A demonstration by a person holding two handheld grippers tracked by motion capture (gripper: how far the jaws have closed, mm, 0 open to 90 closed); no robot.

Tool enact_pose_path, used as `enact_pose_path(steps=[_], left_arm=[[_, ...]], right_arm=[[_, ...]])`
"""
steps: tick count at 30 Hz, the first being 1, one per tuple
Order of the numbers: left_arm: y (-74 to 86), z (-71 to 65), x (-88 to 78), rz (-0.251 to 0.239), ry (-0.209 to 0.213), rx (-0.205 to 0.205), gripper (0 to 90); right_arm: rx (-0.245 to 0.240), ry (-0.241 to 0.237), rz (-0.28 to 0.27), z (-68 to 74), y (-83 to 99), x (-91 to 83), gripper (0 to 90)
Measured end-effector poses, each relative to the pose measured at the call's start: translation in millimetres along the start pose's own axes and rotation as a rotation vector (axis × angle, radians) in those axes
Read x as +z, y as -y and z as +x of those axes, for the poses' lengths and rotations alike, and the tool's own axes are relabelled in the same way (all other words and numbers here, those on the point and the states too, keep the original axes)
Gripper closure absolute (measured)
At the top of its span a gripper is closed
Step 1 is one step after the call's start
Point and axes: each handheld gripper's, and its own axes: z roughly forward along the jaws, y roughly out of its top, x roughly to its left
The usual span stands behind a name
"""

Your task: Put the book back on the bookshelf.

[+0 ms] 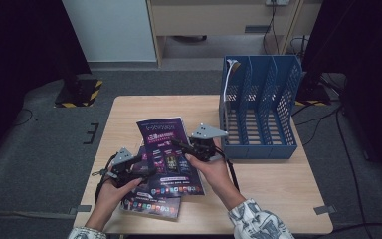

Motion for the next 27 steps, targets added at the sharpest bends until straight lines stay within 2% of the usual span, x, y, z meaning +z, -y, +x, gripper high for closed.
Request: enact_pose_path(steps=[4,7,14,19,27], left_arm=[[-2.9,-0.6,-1.7,-0.002,0.007,0.003,19.0],[-8.8,0.7,-8.5,-0.027,-0.001,0.003,19.2],[-15.7,0.2,-14.4,-0.042,0.008,-0.001,18.7],[-11.5,-2.7,-1.8,-0.004,0.017,0.004,18.2],[-3.0,-2.8,12.3,0.038,0.033,-0.011,18.3]], right_arm=[[-0.011,-0.003,-0.019,2.3,-3.6,-2.0,80.4],[-0.020,-0.005,-0.033,3.9,-6.1,-3.5,80.6],[-0.031,-0.012,-0.040,6.4,-8.2,-4.2,80.7],[-0.039,-0.008,-0.046,8.8,-9.5,-4.1,80.8],[-0.046,-0.006,-0.073,9.6,-12.0,-6.8,81.1]])
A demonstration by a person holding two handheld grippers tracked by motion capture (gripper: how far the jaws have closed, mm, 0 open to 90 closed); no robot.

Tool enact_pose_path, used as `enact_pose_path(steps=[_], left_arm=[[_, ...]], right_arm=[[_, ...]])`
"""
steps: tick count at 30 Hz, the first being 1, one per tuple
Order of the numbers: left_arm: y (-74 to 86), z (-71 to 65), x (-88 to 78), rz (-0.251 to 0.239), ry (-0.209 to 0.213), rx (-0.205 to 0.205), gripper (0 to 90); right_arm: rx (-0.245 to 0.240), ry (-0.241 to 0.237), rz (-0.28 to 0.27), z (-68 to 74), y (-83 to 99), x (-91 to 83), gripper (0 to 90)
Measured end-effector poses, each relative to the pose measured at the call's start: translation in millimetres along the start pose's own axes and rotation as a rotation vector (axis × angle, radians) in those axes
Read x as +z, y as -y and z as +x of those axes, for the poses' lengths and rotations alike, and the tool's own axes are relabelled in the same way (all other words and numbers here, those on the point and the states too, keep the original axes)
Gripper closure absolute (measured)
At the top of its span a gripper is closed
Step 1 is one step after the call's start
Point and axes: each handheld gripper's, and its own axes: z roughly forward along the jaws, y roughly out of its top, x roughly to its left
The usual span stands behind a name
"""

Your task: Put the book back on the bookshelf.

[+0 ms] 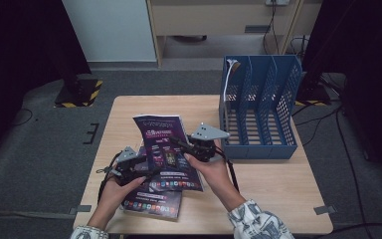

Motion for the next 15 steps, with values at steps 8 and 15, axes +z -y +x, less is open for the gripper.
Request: enact_pose_path(steps=[8,15], left_arm=[[3.3,-0.1,8.6,0.015,0.059,-0.008,21.0],[3.1,-3.5,10.6,0.015,0.106,0.013,26.5]], right_arm=[[-0.009,-0.017,-0.024,2.6,-2.3,-1.0,81.3],[-0.018,-0.038,-0.038,5.2,-3.5,-1.7,81.6]])
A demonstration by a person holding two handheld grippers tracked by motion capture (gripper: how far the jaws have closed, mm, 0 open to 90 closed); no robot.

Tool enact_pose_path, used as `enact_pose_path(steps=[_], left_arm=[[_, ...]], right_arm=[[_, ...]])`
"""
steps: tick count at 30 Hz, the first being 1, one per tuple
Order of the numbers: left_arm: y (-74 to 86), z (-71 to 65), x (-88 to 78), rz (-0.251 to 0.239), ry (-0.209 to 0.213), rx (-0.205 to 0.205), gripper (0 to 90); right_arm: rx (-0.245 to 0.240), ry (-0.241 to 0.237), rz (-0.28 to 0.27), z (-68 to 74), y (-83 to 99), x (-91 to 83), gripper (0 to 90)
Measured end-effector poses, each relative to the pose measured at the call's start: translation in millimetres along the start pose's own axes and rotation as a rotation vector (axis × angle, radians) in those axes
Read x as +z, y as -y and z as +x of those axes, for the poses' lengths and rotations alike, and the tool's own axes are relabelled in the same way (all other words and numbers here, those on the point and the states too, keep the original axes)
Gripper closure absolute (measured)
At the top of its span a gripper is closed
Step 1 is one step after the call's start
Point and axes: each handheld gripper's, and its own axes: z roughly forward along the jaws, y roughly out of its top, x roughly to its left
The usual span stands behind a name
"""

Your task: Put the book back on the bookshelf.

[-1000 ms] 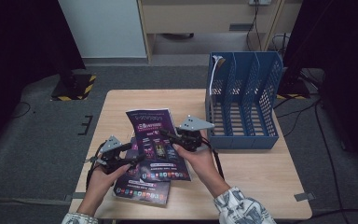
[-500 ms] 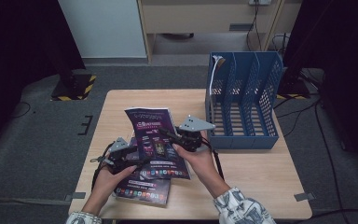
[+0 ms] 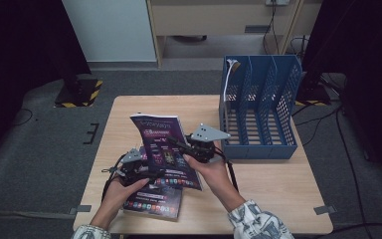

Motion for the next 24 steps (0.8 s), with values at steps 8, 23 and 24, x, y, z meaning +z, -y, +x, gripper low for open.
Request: enact_pose_path(steps=[8,23,24], left_arm=[[-2.3,2.4,-8.0,0.002,-0.004,-0.011,46.0],[-9.3,3.5,-24.0,-0.033,-0.035,0.006,71.2],[-9.7,3.6,-25.1,-0.037,-0.043,0.011,71.9]], right_arm=[[0.009,-0.006,-0.006,-1.1,2.0,-0.4,81.7],[-0.003,0.031,0.010,-7.5,3.5,-4.4,82.1],[-0.004,0.031,0.004,-8.6,3.9,-4.8,82.1]])
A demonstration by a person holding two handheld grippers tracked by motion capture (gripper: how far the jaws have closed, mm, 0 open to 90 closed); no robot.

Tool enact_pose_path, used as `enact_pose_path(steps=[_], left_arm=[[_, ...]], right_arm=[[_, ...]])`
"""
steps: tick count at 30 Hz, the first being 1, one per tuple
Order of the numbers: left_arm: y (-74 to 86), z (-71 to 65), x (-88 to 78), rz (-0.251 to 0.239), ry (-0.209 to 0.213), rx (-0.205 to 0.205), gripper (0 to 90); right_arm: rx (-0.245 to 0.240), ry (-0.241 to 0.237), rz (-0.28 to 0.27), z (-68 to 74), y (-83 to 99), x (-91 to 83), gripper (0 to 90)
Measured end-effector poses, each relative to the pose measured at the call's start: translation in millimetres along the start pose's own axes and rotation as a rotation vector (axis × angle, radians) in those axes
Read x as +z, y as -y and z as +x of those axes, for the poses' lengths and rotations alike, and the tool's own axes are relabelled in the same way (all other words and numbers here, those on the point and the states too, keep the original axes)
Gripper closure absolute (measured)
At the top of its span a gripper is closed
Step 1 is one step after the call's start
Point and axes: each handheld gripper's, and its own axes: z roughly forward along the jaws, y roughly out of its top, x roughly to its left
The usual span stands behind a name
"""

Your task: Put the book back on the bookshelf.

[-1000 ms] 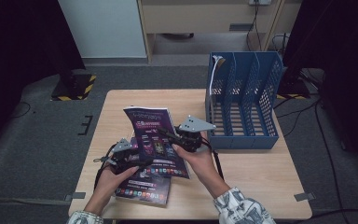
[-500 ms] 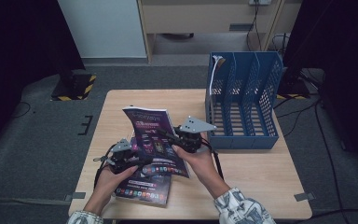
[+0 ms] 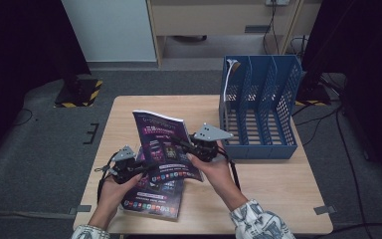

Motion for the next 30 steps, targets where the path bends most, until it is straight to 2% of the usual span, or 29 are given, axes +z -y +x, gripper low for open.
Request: enact_pose_path(steps=[8,12,20,30], left_arm=[[-2.7,0.5,-7.5,-0.030,-0.056,0.028,76.3],[-4.2,0.9,-13.3,-0.049,-0.106,0.058,82.3],[-2.8,1.5,-14.3,-0.056,-0.104,0.059,82.4],[-2.3,0.6,-15.0,-0.063,-0.090,0.075,82.6]], right_arm=[[0.000,0.007,-0.003,-1.7,-0.8,-1.6,82.1],[0.012,-0.002,0.000,-3.2,-0.9,-2.8,82.0],[0.016,-0.011,-0.003,-1.6,0.3,-2.0,80.4],[0.004,-0.055,-0.028,1.1,-2.2,-1.6,73.5]])
